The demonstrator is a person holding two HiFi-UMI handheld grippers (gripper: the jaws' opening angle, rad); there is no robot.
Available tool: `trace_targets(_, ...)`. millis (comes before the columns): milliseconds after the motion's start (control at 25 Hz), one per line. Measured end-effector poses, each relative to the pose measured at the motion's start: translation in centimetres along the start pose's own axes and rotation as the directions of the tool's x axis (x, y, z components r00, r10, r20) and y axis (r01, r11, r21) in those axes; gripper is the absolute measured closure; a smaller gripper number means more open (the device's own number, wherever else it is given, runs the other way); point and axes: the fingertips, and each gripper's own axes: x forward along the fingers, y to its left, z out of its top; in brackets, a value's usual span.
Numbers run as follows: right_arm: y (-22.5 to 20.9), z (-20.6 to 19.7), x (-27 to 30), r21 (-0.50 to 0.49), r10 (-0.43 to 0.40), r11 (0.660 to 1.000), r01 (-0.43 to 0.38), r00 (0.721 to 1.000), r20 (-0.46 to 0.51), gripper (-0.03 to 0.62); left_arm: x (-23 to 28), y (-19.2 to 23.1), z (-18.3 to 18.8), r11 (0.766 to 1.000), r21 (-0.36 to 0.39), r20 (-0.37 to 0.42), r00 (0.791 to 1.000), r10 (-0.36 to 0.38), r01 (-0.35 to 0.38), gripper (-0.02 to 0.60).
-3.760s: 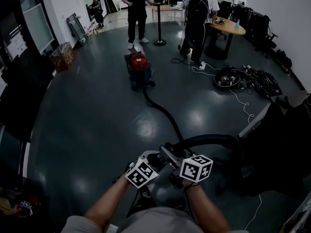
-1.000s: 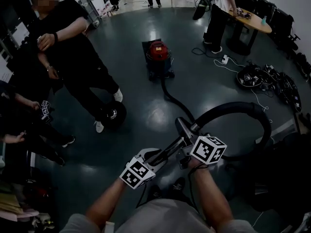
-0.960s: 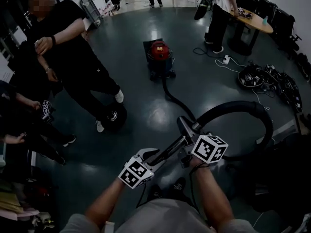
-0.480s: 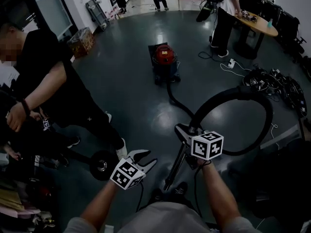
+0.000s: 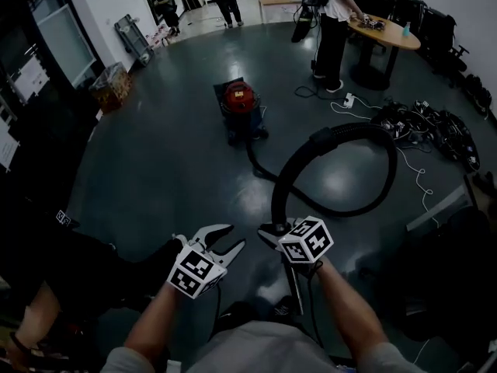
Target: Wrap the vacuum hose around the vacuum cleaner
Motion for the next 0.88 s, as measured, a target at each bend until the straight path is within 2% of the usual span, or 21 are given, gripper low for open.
trace_targets(240,-0.7,-2.1,-0.5,-0.072,0.032,0.997,-0.040,0.994,-0.104,0.542,2.3,0.1,5.3,0.990,0.137,0.066,0.997,-0.044,0.035,0.414)
trace_targets(360,-1.8,-2.9,-0.1,-0.086,0.019,0.996,-0.033,0.988,-0.156,0.542,3.5,0.6,7.8,0.970,0.237,0.098,0.992,-0.083,0.058,0.414)
trace_targets(480,-3.3,-3.6,0.4,-0.081,-0.020,0.997,0.004,0.978,-0.206,0.542,4.5,1.2,9.4,0.939,0.330,0.116,0.983,-0.141,0.095,0.414)
trace_targets(640,-5.6,-3.4,1.3,-0.073,-0.071,0.996,0.055,0.966,-0.249,0.542,6.5,2.4,11.5,0.870,0.471,0.132,0.963,-0.234,0.146,0.414)
trace_targets(760,-7.5,-3.2,1.6,-0.052,-0.113,0.993,0.103,0.954,-0.277,0.542,8.5,2.6,13.1,0.802,0.563,0.127,0.938,-0.323,0.200,0.414)
trace_targets(880,-8.7,-2.8,2.0,-0.029,-0.153,0.988,0.151,0.945,-0.289,0.542,9.8,2.7,14.3,0.743,0.621,0.118,0.907,-0.405,0.251,0.414)
